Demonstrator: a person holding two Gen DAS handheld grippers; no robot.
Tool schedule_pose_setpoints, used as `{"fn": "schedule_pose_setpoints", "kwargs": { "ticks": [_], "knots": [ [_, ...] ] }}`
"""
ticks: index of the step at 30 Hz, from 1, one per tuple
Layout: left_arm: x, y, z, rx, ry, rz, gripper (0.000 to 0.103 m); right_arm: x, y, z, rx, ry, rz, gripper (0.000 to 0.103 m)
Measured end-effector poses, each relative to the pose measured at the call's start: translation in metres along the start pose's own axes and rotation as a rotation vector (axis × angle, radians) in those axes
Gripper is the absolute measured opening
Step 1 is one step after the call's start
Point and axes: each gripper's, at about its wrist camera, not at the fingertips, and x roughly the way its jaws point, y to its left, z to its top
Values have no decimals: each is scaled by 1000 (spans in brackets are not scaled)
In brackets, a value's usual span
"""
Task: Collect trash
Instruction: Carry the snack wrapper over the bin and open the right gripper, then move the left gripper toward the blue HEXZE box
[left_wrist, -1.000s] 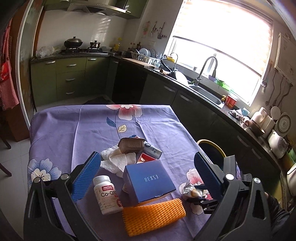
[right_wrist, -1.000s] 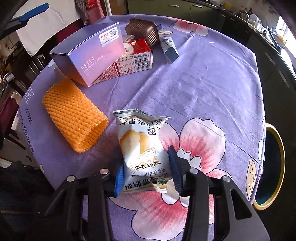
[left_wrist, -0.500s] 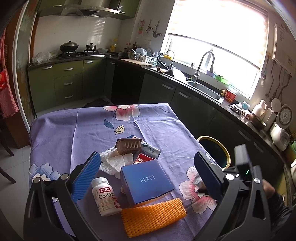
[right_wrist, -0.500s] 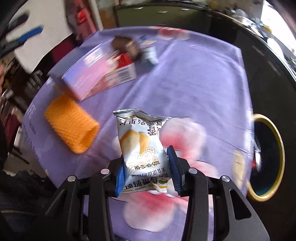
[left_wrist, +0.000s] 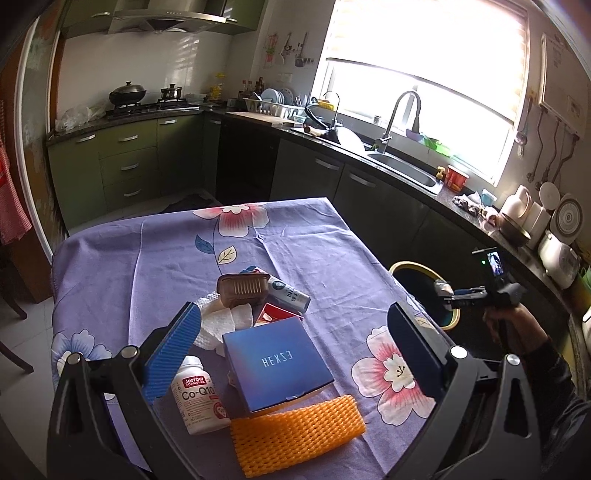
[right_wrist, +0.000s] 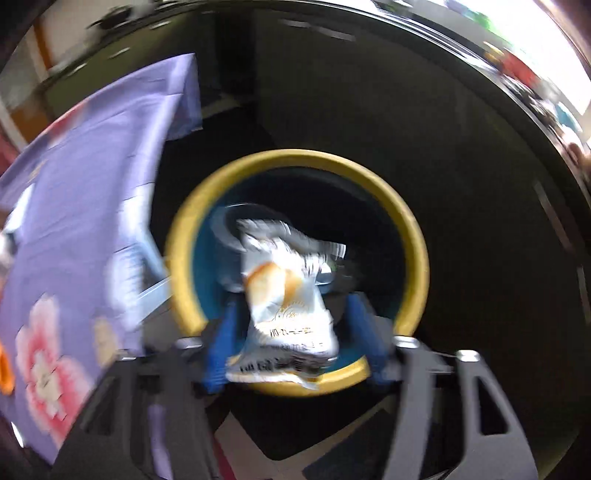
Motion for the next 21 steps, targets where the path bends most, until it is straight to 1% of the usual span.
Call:
{"fn": "schedule_pose_setpoints", "kwargs": {
  "ticks": [1,4,7,9,11,13,16,19,20,21],
  "knots": [
    [1,-1,0,4,2,3,96,2,-5,-1,23,-5,-12,67],
    [2,-4,0,18,13,12,96,-3,-9,-7,49,-24,30,67],
    [5,-4,0,17,27,17,96,-15,-2,-17,27,-54,32,67],
    [9,-4,-1,9,38,21,96,-28,9,-24,15,-81,57,67],
    [14,-5,-2,-3,58,26,96,-42,18,-33,-3,-107,77,71],
    [18,-6,-4,-12,78,38,96,-51,27,-39,-21,-127,88,72],
    [28,-9,-7,-21,123,85,96,-62,36,-47,-52,-147,104,73],
    [35,-11,-12,-61,142,134,96,-68,42,-53,-70,-161,128,73],
    [39,-13,-15,-74,139,178,96,-69,44,-55,-74,-163,134,73],
    [41,-13,-17,-74,133,202,96,-72,47,-57,-79,-167,144,73]
  ]
}}
